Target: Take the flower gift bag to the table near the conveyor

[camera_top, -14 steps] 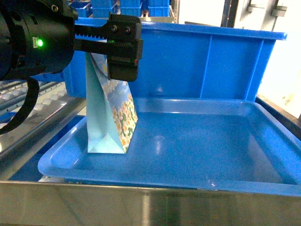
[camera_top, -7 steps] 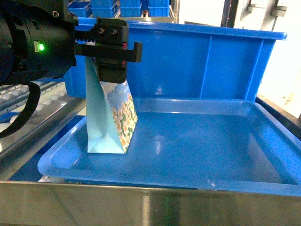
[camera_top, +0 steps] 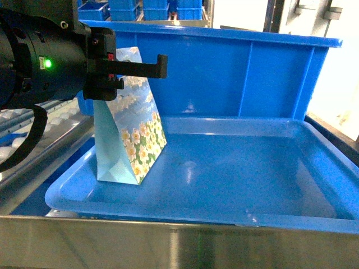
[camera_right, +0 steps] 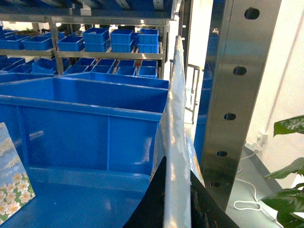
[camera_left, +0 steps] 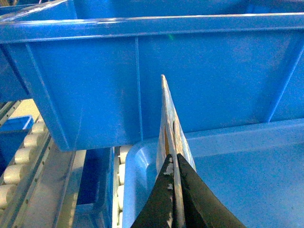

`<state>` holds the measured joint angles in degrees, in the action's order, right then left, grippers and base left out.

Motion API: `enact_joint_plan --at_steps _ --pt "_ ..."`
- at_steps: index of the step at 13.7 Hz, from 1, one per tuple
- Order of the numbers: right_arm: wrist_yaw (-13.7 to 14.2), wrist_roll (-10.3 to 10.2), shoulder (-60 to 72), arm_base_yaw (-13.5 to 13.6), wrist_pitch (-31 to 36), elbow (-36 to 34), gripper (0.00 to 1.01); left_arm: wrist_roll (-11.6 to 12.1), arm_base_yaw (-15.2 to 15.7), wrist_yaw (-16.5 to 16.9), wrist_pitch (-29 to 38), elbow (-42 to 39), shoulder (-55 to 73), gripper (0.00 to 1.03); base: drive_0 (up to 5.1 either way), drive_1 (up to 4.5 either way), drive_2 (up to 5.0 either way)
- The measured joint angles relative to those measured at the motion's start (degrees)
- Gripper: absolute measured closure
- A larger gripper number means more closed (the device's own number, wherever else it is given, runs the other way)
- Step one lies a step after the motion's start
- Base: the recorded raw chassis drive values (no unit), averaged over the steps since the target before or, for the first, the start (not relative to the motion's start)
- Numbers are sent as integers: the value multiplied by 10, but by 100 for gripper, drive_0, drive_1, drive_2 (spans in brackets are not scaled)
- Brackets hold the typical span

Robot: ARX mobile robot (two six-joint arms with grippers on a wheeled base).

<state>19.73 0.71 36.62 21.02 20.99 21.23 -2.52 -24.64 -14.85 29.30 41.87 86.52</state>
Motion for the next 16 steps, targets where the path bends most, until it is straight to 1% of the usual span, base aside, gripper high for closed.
enact_joint_plan --at_steps 1,3,4,5,6,9,10,11,12,14,15,16 --pt "0 0 0 0 0 0 99 4 0 -9 14 -5 0 101 0 0 0" --pt "0 0 0 0 0 0 99 19 6 -11 39 -15 -9 101 0 0 0" --pt "0 0 0 0 0 0 99 40 15 -11 65 -23 -30 101 0 0 0" --pt "0 0 0 0 0 0 99 57 24 -11 85 -30 -55 101 0 0 0" --pt "0 0 0 0 0 0 99 72 31 -17 107 -38 -74 101 0 0 0" --pt "0 0 0 0 0 0 99 105 66 -18 127 -83 -153 101 0 0 0" --pt "0 0 0 0 0 0 99 112 80 -18 122 -106 -194 101 0 0 0" --pt "0 0 0 0 0 0 99 120 103 -14 110 -142 -261 101 0 0 0" --pt "0 0 0 0 0 0 99 120 125 -10 92 -174 -318 101 0 0 0" --pt "0 0 0 0 0 0 99 120 156 5 45 -222 -396 101 0 0 0" --pt "0 0 0 0 0 0 99 129 155 15 23 -245 -448 101 0 0 0" --pt "0 0 0 0 0 0 99 138 153 28 26 -249 -482 101 0 0 0"
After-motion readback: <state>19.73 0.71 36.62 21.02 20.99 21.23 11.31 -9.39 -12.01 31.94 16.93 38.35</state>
